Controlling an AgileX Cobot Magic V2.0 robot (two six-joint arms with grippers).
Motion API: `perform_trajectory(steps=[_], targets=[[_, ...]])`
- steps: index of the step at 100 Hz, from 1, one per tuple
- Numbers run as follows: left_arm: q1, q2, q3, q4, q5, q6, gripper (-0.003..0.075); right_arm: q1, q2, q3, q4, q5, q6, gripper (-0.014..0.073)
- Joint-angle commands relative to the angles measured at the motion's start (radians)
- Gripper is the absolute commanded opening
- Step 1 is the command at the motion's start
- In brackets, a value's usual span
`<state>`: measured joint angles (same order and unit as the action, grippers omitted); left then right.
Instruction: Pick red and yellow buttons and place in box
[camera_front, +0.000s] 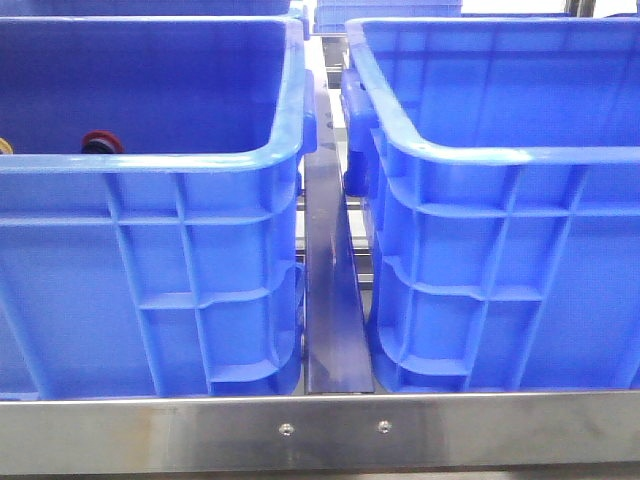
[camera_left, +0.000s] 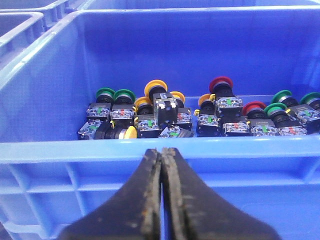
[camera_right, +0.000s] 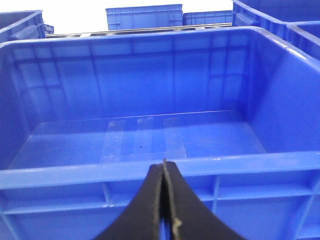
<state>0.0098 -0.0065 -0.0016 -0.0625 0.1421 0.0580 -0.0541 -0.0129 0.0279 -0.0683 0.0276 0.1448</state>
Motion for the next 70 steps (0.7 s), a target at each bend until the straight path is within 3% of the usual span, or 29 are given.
perform_trajectory(steps=[1, 38, 70], targets=[[0.002, -0.03, 0.021, 0.001, -0.078, -0.012, -0.002, -0.003, -0.017, 0.005, -0.014, -0.069, 0.0, -0.0057], [0.002, -0.03, 0.017, 0.001, -0.132, -0.012, -0.002, -0.003, -0.017, 0.005, -0.014, -0.069, 0.0, -0.0057], [0.0, 0.007, -0.15, 0.003, -0.055, -0.012, -0.002, -0.003, -0.017, 0.005, -0.014, -0.069, 0.0, -0.0057]])
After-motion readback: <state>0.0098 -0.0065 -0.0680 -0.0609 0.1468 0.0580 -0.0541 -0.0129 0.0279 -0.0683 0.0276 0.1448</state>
